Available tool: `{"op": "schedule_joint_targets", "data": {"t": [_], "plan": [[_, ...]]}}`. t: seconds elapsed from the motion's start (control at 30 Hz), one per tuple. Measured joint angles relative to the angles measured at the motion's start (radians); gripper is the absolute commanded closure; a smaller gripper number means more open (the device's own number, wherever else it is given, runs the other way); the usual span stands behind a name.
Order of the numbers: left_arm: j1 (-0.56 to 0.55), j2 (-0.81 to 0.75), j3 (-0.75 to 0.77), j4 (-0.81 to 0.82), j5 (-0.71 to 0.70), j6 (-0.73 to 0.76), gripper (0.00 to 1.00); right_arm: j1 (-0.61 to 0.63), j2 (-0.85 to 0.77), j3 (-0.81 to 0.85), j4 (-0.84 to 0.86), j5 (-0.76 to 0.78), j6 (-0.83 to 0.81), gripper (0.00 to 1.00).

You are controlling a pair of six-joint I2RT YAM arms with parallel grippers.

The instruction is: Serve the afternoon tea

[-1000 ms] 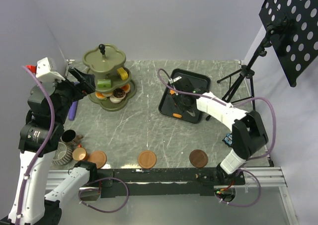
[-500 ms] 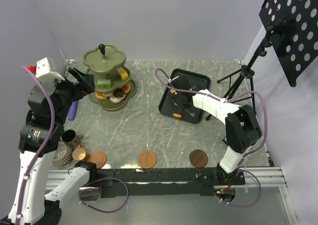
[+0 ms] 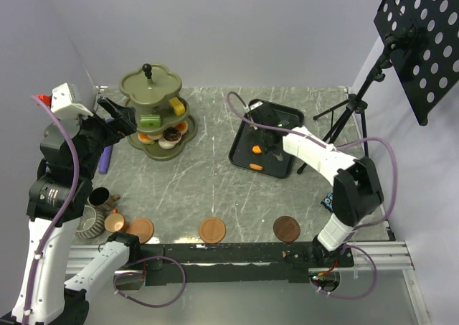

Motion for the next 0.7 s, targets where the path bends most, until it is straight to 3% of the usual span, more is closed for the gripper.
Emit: {"op": "schedule_joint_targets", "data": {"t": [0.17,0.33,0.53,0.7], "plan": [[0.000,0.000,0.000,0.000,-0.006,0.000,0.00,0.034,-0.108,0.075,-0.041,0.042,0.003,0.71],[0.000,-0.013,0.000,0.002,-0.034,0.000,0.00,0.144,-0.168,0.215,-0.060,0.079,0.004,0.71],[0.000,-0.050,0.000,0.013,-0.085,-0.001,0.00,0.307,-0.128,0.430,-0.041,0.096,-0.013,0.71],[0.000,-0.077,0.000,0.025,-0.107,-0.001,0.00,0.362,-0.027,0.577,0.017,0.076,-0.052,0.71]]}}
